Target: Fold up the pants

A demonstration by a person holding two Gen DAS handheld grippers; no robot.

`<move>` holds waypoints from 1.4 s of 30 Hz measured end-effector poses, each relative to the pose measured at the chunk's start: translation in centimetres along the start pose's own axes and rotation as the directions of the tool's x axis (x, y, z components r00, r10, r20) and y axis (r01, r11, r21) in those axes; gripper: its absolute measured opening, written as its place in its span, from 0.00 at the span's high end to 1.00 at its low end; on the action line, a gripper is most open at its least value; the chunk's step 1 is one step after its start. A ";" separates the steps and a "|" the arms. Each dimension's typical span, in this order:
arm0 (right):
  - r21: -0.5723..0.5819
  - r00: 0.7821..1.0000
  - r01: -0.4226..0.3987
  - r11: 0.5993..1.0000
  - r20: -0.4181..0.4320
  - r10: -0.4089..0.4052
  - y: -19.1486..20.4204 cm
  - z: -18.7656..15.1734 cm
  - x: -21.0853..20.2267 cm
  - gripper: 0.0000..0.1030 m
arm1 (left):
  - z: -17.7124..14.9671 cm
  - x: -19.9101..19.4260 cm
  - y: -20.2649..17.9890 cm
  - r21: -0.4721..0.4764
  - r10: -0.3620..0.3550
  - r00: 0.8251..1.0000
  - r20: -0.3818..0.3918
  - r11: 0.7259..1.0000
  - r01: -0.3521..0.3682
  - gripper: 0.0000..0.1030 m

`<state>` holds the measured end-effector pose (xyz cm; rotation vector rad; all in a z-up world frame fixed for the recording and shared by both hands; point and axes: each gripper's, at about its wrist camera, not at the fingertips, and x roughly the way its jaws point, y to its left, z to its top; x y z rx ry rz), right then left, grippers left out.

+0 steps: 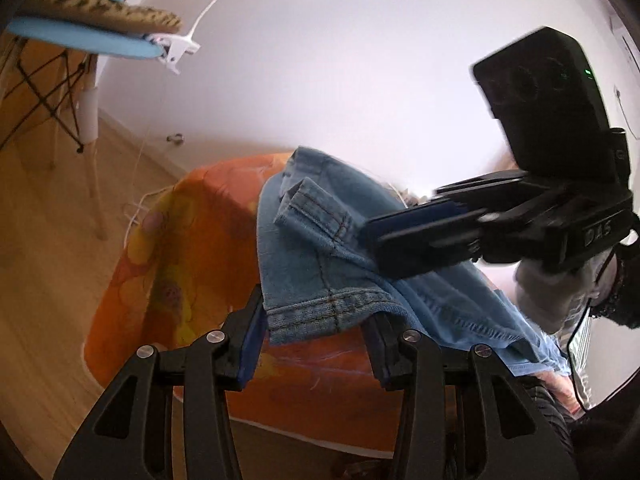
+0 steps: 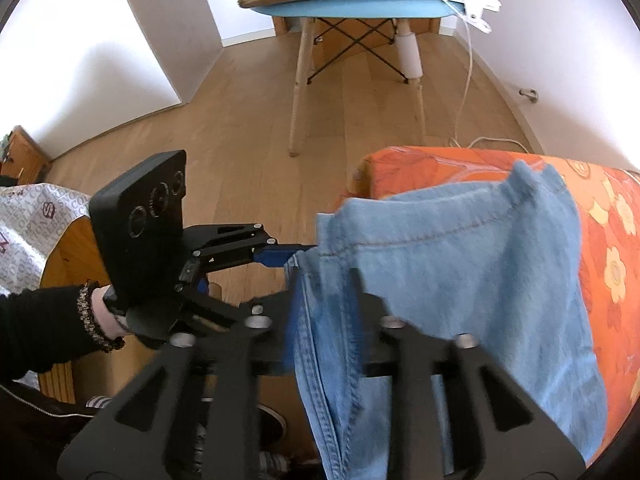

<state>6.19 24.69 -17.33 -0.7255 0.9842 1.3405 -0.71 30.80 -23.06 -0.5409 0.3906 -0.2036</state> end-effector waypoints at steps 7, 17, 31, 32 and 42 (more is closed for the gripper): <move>-0.018 0.999 0.042 0.999 -0.024 -0.042 -0.2 0.9 1.3 0.73 | -0.4 -0.6 -1.6 0.096 0.050 0.999 0.000 0.994 -0.050 0.59; 0.047 0.998 -0.047 0.998 0.044 0.045 -0.7 1.0 -0.3 0.97 | 0.1 -0.6 -1.6 0.173 0.087 0.996 -0.022 0.981 -0.082 0.59; 0.033 0.981 -0.192 0.981 0.010 0.191 1.0 1.0 0.3 0.94 | 0.3 -1.2 -1.7 0.193 0.095 0.994 -0.061 0.978 -0.082 0.60; 0.060 0.973 -0.231 0.971 0.017 0.230 0.7 1.0 0.1 0.94 | 0.4 -1.4 -1.7 0.190 0.091 0.994 -0.059 0.979 -0.079 0.60; 0.013 0.987 -0.105 0.994 0.121 0.103 0.3 -3.9 -5.1 0.61 | 1.6 -0.8 -1.7 0.186 0.058 0.993 -0.100 0.982 -0.038 0.60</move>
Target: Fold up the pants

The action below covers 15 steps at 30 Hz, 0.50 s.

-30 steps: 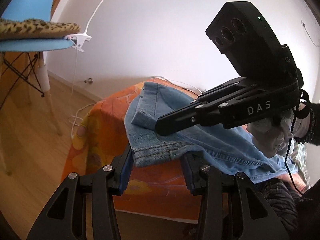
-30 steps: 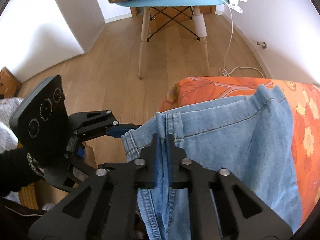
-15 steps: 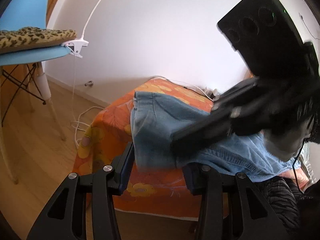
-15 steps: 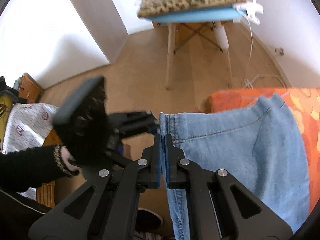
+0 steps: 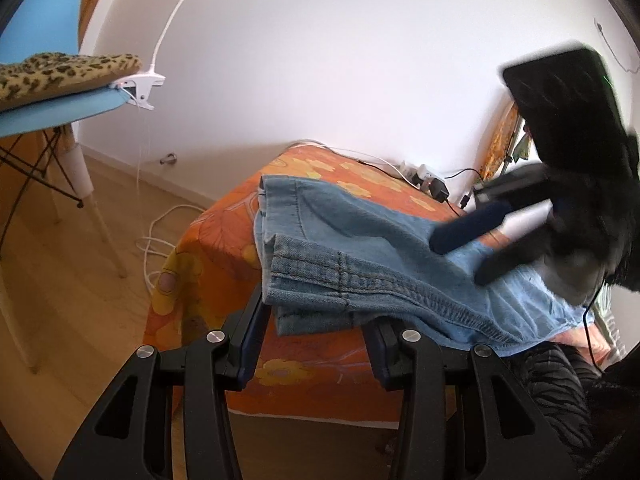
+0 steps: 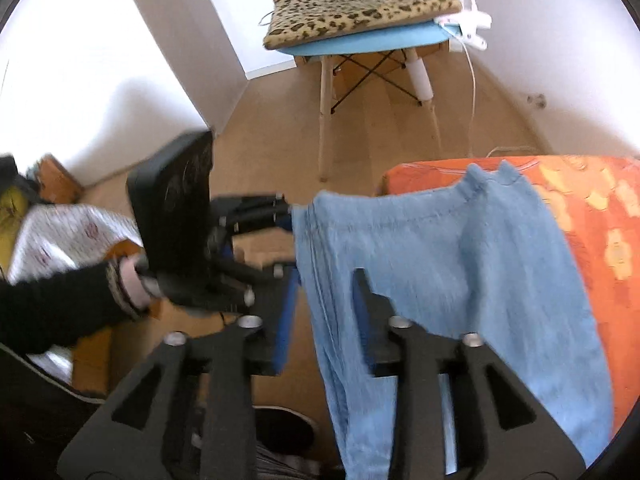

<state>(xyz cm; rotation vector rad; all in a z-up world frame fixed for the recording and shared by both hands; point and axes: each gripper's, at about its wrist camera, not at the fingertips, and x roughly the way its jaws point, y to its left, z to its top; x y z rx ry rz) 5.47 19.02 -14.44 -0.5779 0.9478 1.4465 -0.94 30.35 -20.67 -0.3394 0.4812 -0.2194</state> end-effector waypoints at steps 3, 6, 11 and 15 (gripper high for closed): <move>-0.093 0.998 0.052 0.994 -0.028 -0.055 1.7 -1.3 0.6 0.60 | 0.4 0.1 0.3 -0.034 -0.031 0.999 -0.028 0.999 0.030 0.60; -0.173 0.984 0.170 0.970 -0.027 -0.177 2.8 -2.1 1.9 0.61 | 0.9 -0.1 0.9 -0.107 -0.086 0.995 -0.051 0.991 0.080 0.60; -0.136 0.980 0.194 0.971 -0.017 -0.198 1.7 -2.4 2.2 0.84 | 1.2 -0.1 2.2 -0.274 -0.192 0.980 -0.044 0.946 0.173 0.56; -0.139 0.979 0.202 0.969 0.011 -0.203 1.5 -2.7 1.6 0.86 | 0.8 0.7 3.4 -0.447 -0.251 0.967 -0.036 0.870 0.209 0.48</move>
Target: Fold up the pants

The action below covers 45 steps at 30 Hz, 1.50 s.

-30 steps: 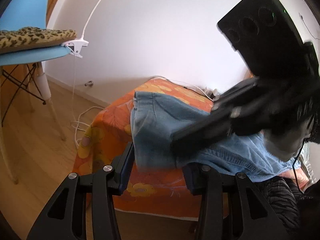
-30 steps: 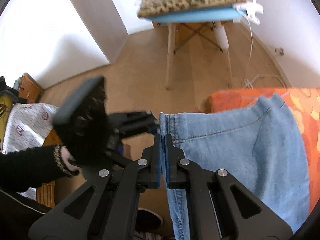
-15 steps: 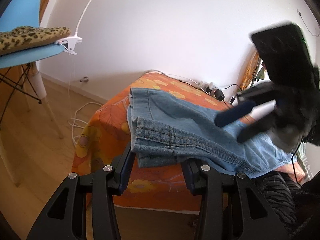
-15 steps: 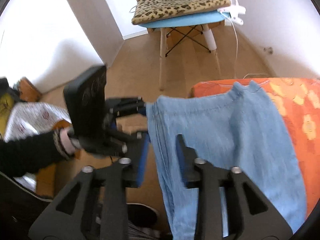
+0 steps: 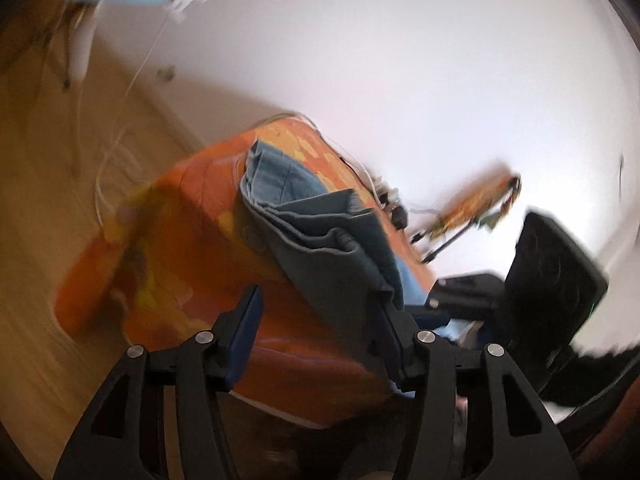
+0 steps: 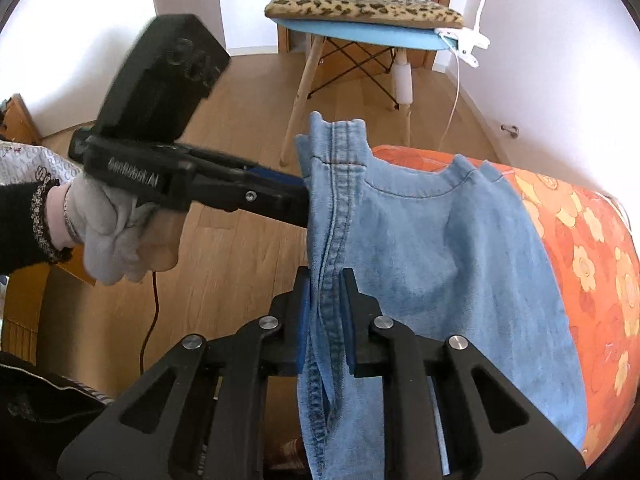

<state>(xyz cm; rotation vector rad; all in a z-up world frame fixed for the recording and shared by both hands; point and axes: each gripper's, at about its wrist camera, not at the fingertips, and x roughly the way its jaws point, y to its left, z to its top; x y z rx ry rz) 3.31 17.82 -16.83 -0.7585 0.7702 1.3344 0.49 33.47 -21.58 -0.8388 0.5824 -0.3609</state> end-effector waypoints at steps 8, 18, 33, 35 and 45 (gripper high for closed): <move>-0.016 0.999 0.018 1.000 0.033 -0.018 0.4 -0.5 -0.6 0.86 | -0.7 -1.1 1.0 -0.159 -0.082 0.995 0.059 0.983 0.090 0.44; -0.046 1.000 0.011 0.999 0.022 -0.010 1.2 -0.5 0.4 0.86 | 0.1 -0.6 0.9 -0.186 -0.003 0.995 0.095 0.982 0.021 0.37; 0.363 0.994 -0.075 0.929 0.101 0.040 -16.7 3.0 -2.6 0.72 | -0.5 0.8 -0.2 -0.016 0.234 0.972 0.008 0.972 -0.234 0.89; 0.402 0.995 -0.093 0.911 0.079 0.067 -19.7 4.0 -0.8 0.72 | -0.7 1.1 0.0 -0.016 0.236 0.972 0.001 0.972 -0.235 0.90; 0.319 0.990 -0.125 0.939 -0.025 0.140 -21.1 6.0 7.3 0.72 | -0.6 1.2 0.3 -0.007 0.242 0.970 -0.009 0.970 -0.242 0.90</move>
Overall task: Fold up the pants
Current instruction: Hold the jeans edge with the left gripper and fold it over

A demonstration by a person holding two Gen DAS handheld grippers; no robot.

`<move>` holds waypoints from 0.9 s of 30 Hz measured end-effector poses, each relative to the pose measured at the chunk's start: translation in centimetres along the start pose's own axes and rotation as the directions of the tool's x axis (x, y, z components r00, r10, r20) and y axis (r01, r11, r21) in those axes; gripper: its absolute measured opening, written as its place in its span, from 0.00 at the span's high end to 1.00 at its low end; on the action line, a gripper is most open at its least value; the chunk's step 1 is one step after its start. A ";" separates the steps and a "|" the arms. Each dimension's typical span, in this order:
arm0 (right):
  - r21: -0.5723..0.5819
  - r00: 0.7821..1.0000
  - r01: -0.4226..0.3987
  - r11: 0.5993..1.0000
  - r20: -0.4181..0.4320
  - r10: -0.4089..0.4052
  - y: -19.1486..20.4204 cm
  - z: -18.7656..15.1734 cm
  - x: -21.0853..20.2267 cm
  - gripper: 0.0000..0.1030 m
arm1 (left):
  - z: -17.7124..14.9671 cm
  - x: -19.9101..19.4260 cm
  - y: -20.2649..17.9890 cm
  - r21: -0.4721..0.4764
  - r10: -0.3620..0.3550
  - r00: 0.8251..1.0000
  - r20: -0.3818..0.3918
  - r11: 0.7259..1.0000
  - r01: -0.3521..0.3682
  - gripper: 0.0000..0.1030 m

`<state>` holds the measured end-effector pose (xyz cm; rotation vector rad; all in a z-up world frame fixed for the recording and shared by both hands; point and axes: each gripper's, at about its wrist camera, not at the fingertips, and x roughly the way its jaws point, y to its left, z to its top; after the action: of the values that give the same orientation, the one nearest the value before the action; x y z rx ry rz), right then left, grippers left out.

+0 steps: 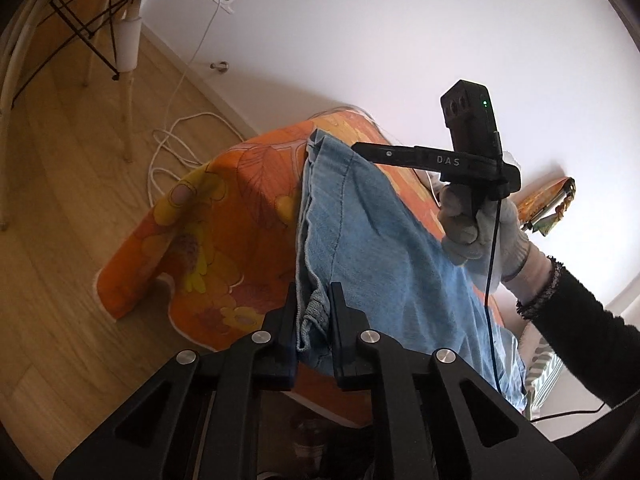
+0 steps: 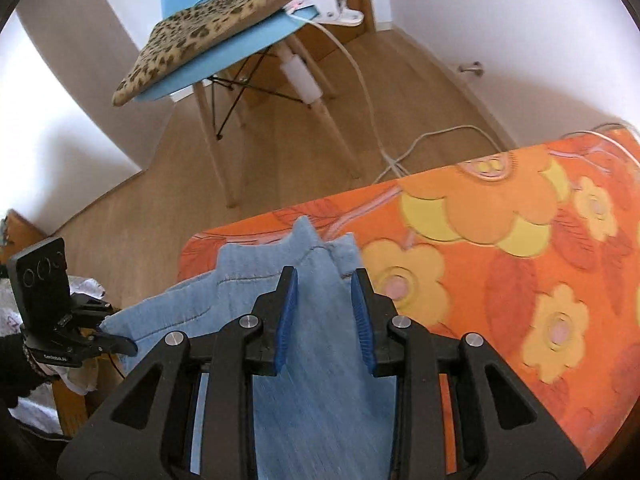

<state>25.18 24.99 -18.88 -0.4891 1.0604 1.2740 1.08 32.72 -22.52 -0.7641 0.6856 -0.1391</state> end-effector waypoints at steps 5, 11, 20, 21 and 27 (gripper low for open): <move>-0.087 0.999 0.034 0.996 -0.004 -0.035 1.6 -0.8 0.8 0.93 | 0.0 0.1 0.0 0.003 0.005 1.000 -0.007 1.000 -0.005 0.90; -0.098 0.989 0.093 0.991 0.126 -0.080 2.2 -2.5 -3.9 0.98 | -0.1 0.1 0.2 0.001 0.005 1.000 -0.004 1.000 -0.005 0.90; 0.024 0.961 0.270 0.963 0.056 -0.271 -0.9 -0.9 -1.7 0.93 | 0.7 -1.1 0.4 -0.066 -0.039 0.997 0.068 0.997 0.044 0.91; 0.044 0.966 0.245 0.968 0.069 -0.248 -1.0 -0.8 -2.0 0.93 | 0.8 -1.3 0.5 -0.074 -0.047 0.996 0.073 0.996 0.052 0.91; 0.005 0.989 0.127 0.992 0.070 -0.127 -0.6 -2.3 -4.0 0.79 | 0.7 -1.9 -0.1 -0.053 -0.060 0.994 0.094 0.996 0.066 0.91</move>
<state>25.14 20.90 -16.73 -0.5005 0.9550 1.1701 0.10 33.77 -21.10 -0.8411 0.5802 -0.1419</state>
